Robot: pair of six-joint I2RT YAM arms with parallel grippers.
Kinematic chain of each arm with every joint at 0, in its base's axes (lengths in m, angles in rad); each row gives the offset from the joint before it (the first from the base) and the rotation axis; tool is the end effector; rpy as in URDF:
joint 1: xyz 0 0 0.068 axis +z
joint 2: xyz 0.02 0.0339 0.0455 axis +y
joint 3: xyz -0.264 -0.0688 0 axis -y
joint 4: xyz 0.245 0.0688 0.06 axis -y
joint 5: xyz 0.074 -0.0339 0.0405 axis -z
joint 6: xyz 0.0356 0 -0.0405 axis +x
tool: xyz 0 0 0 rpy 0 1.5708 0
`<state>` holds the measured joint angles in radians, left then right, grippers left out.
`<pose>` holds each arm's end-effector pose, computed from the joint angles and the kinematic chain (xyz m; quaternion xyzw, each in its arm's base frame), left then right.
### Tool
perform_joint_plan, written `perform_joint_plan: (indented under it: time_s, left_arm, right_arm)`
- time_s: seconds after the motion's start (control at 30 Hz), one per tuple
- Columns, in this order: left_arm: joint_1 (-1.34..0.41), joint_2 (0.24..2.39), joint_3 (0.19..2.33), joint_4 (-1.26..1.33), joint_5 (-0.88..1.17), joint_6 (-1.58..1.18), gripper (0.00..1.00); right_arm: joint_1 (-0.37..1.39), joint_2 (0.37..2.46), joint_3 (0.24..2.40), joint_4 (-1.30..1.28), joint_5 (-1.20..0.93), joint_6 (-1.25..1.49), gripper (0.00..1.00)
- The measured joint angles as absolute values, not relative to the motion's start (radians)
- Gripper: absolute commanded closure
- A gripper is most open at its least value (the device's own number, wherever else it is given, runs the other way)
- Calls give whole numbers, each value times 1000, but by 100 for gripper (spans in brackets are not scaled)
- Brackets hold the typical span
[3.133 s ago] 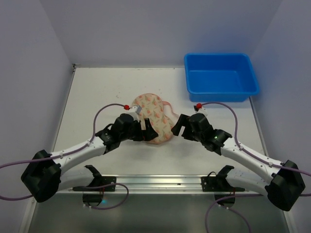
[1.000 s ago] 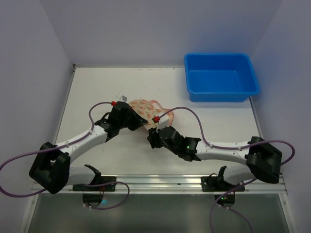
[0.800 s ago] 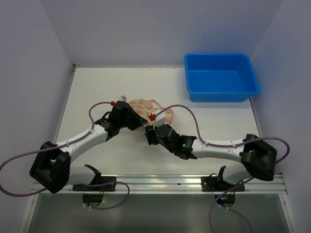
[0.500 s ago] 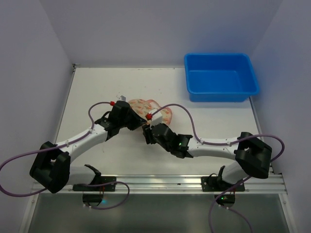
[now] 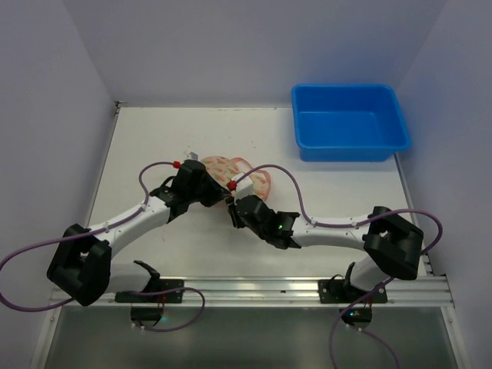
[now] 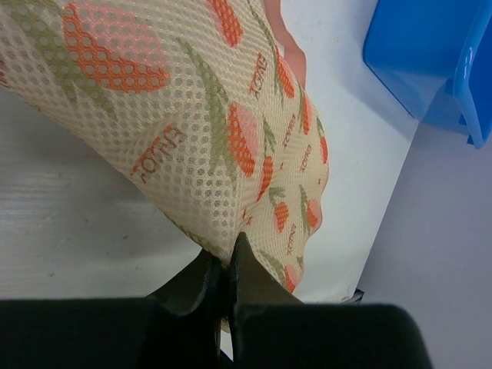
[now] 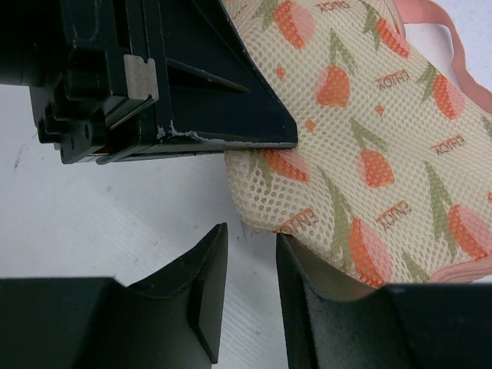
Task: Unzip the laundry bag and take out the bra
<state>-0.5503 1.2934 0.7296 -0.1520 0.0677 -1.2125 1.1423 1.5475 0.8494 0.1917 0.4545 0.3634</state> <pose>0.2284 -0.1430 0.2153 -0.2824 0.8646 -0.3393 0.2398 0.1525 0.2962 0.2145 -0.2130 0.8201 0.1963 0.4935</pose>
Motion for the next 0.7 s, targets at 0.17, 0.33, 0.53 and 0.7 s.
perform_joint_plan:
  time_s: [0.17, 0.33, 0.53, 0.7]
  left_arm:
    - [-550, 1293, 733, -156, 62, -1216, 97]
    - [-550, 1293, 751, -170, 56, -1221, 97]
    - [-551, 1294, 773, -183, 57, -1223, 96]
    - [-552, 1294, 778, -187, 57, -1223, 96]
  right_arm:
    - [1140, 1551, 853, 189, 454, 371, 64]
    - [1138, 1546, 853, 186, 453, 398, 59]
    - [1137, 1515, 852, 180, 443, 441, 56]
    - [1120, 1516, 852, 179, 428, 453, 56]
